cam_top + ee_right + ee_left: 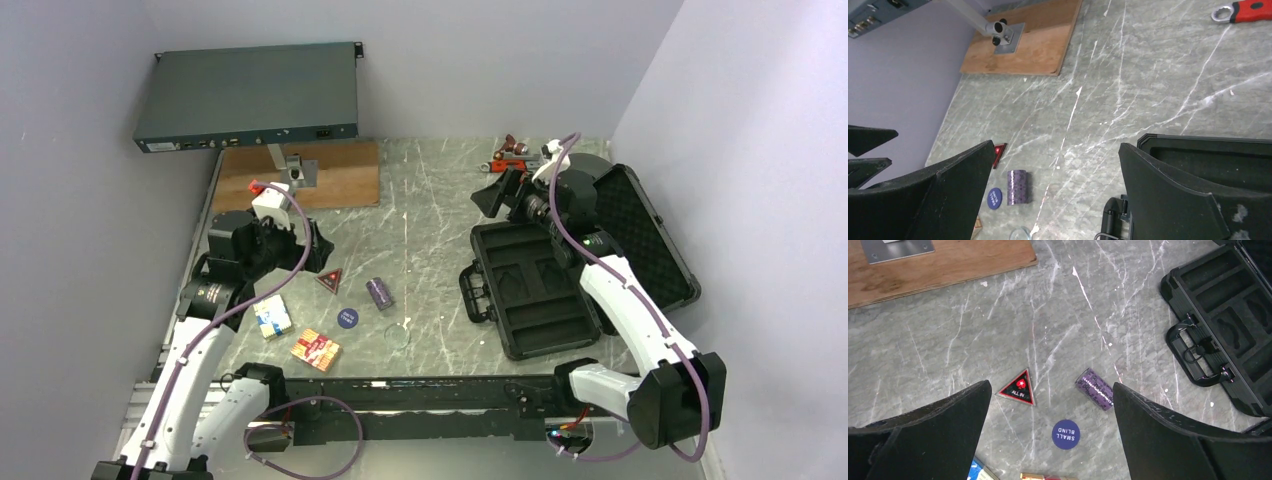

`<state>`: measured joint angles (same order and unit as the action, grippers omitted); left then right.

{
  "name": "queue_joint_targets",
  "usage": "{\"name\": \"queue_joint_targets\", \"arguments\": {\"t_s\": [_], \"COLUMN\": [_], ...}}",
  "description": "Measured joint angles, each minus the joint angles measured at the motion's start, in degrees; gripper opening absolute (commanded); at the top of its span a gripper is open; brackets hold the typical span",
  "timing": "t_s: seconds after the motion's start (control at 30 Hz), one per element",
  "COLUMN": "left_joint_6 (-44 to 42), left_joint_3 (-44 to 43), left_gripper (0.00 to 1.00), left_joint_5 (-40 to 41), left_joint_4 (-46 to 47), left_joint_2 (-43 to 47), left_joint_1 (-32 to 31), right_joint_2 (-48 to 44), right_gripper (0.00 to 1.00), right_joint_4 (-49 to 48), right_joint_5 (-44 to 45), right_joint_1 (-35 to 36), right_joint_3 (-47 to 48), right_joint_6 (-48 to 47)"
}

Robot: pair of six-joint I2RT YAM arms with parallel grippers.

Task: Pack up texas hold em set

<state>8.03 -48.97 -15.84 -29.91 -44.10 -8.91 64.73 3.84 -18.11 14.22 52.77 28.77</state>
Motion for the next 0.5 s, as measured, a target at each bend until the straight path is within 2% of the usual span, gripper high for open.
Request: {"name": "queue_joint_targets", "arguments": {"t_s": [0.17, 0.5], "left_joint_6": [0.0, 0.2], "left_joint_3": [0.0, 0.0], "left_gripper": [0.96, 0.97], "left_joint_5": [0.9, 12.5], "left_joint_4": [0.0, -1.4], "left_joint_2": [0.0, 1.0], "left_joint_1": [-0.2, -0.2], "right_joint_2": [0.1, 3.2], "right_gripper": [1.0, 1.0], "right_joint_4": [1.6, 9.0], "right_joint_5": [0.2, 6.1], "right_joint_1": [1.4, 11.0], "right_joint_3": [0.7, 8.6], "right_joint_6": [-0.2, -3.3]}}
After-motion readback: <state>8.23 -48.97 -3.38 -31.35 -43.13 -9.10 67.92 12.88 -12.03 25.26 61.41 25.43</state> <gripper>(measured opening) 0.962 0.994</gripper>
